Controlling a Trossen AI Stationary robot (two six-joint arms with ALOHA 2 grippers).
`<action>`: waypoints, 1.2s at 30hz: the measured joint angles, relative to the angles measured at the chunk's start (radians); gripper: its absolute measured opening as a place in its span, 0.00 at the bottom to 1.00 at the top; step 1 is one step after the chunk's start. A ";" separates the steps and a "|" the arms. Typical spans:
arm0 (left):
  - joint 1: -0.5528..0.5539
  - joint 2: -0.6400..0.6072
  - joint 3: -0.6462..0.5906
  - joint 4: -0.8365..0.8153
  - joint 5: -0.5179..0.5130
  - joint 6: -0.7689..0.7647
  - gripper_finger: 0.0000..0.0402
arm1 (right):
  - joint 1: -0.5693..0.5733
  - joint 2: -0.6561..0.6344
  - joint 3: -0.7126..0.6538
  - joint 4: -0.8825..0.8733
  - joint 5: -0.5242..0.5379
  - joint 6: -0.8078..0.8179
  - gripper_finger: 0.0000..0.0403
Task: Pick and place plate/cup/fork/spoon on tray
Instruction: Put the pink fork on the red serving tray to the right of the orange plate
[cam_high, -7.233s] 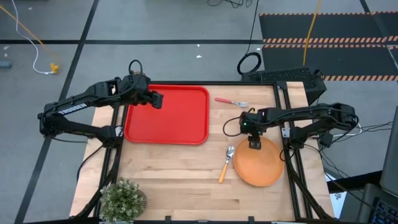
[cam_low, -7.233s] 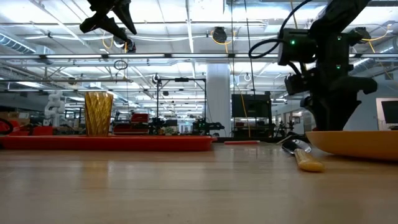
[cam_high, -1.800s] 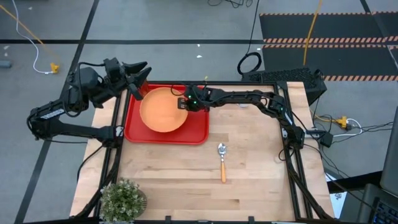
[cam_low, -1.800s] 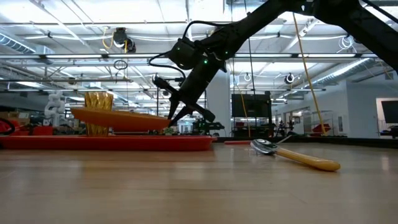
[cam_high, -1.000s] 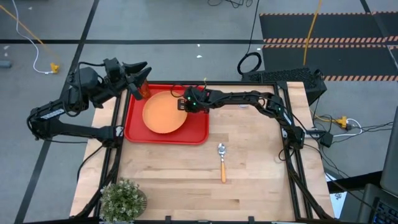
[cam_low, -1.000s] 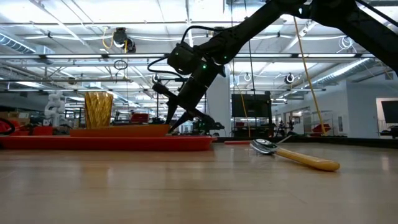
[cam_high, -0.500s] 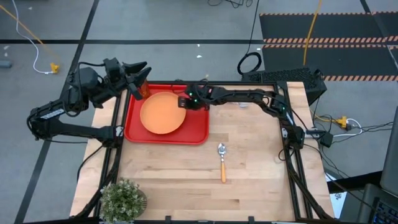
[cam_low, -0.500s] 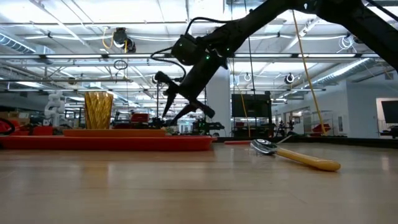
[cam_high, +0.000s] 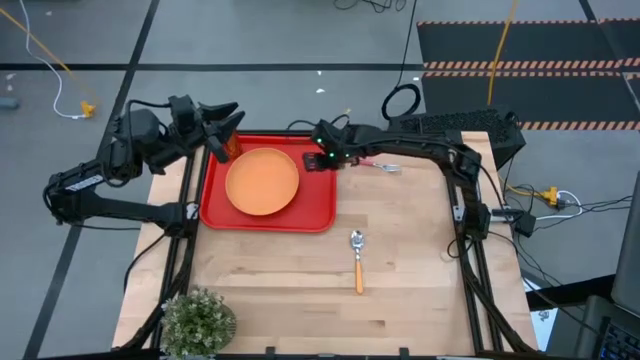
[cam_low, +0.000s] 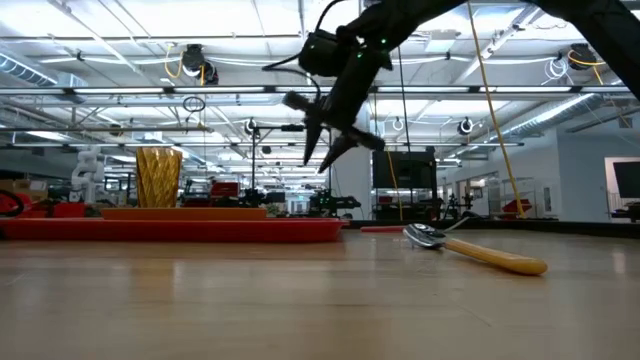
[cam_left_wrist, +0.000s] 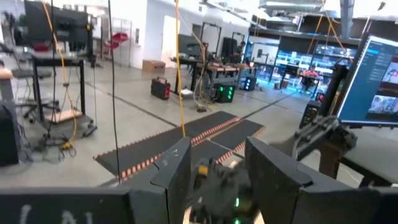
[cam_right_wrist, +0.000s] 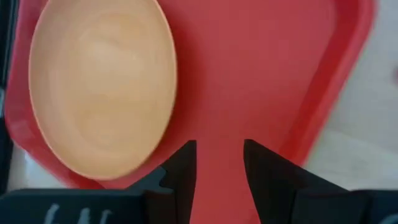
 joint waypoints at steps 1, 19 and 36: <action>0.000 0.000 0.000 -0.013 0.000 -0.014 0.38 | -0.006 -0.012 0.001 -0.017 0.001 -0.043 0.31; 0.000 0.000 0.000 -0.144 0.021 -0.149 0.38 | -0.200 -0.145 0.001 -0.303 0.060 -0.808 0.31; 0.002 0.035 0.000 -0.156 -0.098 -0.178 0.38 | -0.321 -0.143 -0.226 -0.207 -0.066 -1.524 0.31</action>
